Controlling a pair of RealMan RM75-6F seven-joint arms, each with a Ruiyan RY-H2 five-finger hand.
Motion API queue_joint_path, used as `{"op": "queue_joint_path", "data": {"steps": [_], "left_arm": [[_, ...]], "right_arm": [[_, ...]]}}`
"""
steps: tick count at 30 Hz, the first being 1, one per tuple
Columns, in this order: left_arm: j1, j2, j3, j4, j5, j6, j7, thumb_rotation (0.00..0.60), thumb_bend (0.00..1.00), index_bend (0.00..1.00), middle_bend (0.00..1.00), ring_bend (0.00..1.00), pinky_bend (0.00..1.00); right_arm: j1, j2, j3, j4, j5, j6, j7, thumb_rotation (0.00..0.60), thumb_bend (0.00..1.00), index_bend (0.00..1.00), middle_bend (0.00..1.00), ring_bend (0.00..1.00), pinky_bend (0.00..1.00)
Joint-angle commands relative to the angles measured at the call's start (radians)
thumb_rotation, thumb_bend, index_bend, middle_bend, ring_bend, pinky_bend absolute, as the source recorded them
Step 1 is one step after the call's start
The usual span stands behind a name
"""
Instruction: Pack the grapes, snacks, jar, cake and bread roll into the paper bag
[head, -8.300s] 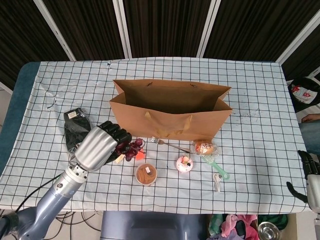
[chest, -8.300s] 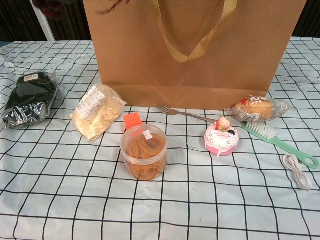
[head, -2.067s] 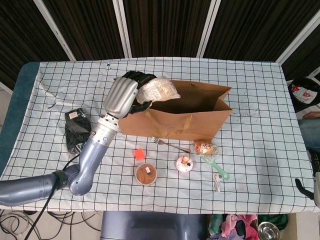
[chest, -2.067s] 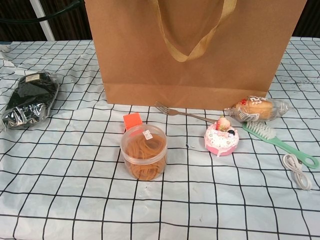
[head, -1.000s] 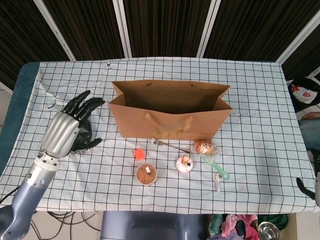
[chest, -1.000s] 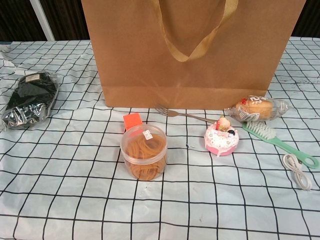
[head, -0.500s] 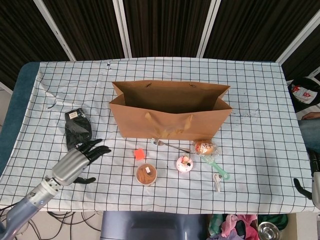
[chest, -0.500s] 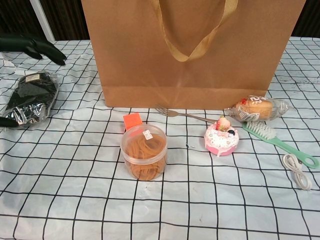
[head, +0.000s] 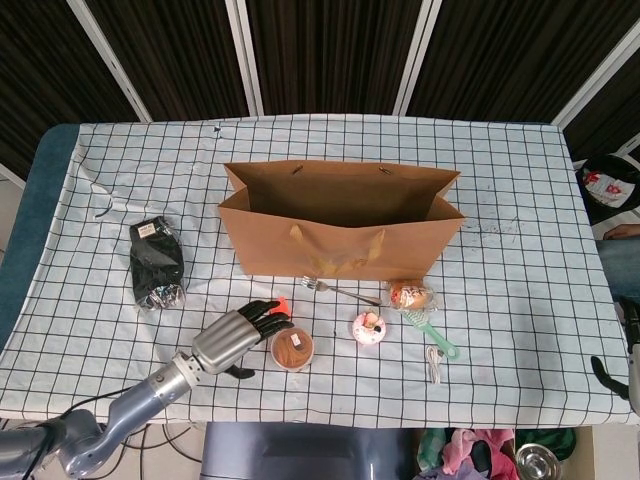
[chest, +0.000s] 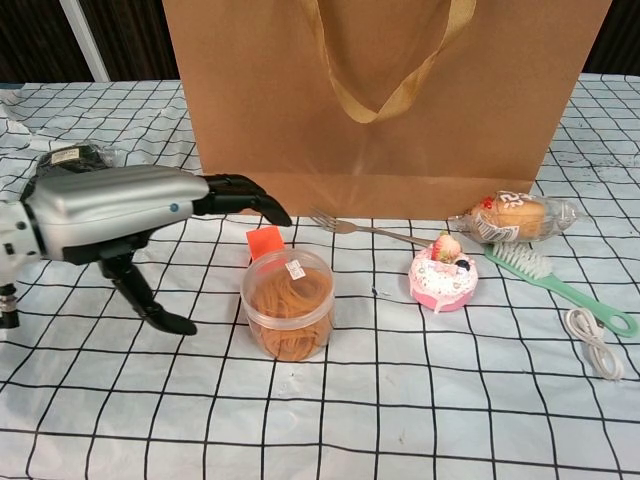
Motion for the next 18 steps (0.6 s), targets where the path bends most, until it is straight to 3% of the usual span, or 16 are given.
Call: {"op": "queue_joint_path", "data": {"steps": [1, 9, 18], "left_arm": [[-0.028, -0.060, -0.025, 0.040, -0.031, -0.021, 0.025, 0.600, 0.05, 0.14, 0.13, 0.01, 0.12], [-0.076, -0.136, -0.046, 0.095, -0.111, -0.095, 0.072, 0.600, 0.06, 0.15, 0.15, 0.04, 0.13], [-0.113, -0.180, -0.052, 0.124, -0.143, -0.124, 0.081, 0.600, 0.16, 0.22, 0.29, 0.17, 0.22]], "right_arm": [[-0.001, 0.001, 0.000, 0.000, 0.001, 0.000, 0.003, 0.600, 0.23, 0.07, 0.10, 0.20, 0.23], [-0.001, 0.004, 0.002, 0.000, 0.005, -0.003, 0.009, 0.600, 0.23, 0.07, 0.10, 0.20, 0.23], [-0.002, 0.009, 0.002, 0.001, 0.004, -0.003, 0.019, 0.600, 0.23, 0.07, 0.10, 0.20, 0.23]]}}
